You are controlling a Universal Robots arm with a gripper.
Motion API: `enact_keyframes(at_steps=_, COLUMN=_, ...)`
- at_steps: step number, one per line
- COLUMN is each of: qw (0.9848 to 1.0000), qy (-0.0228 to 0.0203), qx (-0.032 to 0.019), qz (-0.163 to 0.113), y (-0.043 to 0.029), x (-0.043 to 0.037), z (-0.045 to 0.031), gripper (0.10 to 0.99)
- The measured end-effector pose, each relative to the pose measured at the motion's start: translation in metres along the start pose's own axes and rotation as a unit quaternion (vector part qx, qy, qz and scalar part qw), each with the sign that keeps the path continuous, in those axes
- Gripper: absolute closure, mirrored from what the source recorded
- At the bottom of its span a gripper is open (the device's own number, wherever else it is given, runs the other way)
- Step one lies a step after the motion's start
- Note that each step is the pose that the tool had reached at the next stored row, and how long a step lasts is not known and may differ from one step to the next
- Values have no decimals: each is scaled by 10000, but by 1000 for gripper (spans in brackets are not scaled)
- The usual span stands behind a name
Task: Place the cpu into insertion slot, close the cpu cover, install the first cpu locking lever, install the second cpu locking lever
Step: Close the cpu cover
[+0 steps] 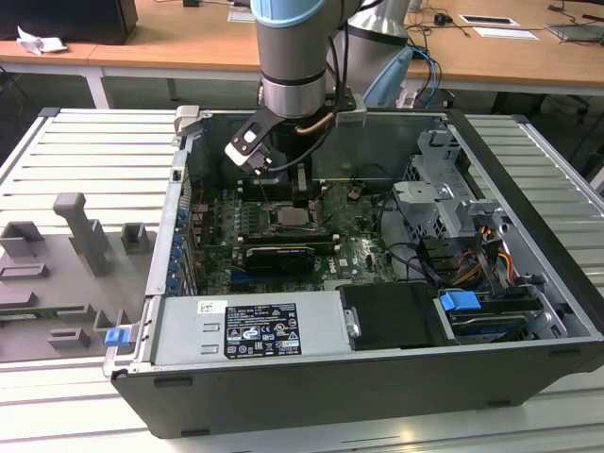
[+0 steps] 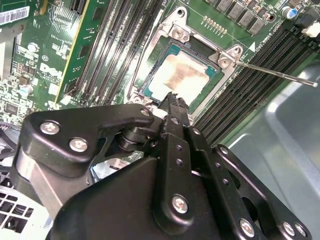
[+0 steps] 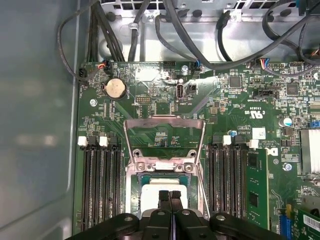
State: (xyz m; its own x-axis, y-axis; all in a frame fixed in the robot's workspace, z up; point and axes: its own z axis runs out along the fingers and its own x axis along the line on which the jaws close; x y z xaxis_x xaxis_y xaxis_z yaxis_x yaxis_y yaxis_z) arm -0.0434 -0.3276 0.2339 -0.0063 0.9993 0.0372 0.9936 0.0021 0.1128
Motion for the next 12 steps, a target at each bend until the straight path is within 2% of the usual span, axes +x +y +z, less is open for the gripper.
enact_keyframes(at_steps=12, qw=10000, qy=0, qx=0, qz=-1, y=16, x=5, z=-141, gripper=980)
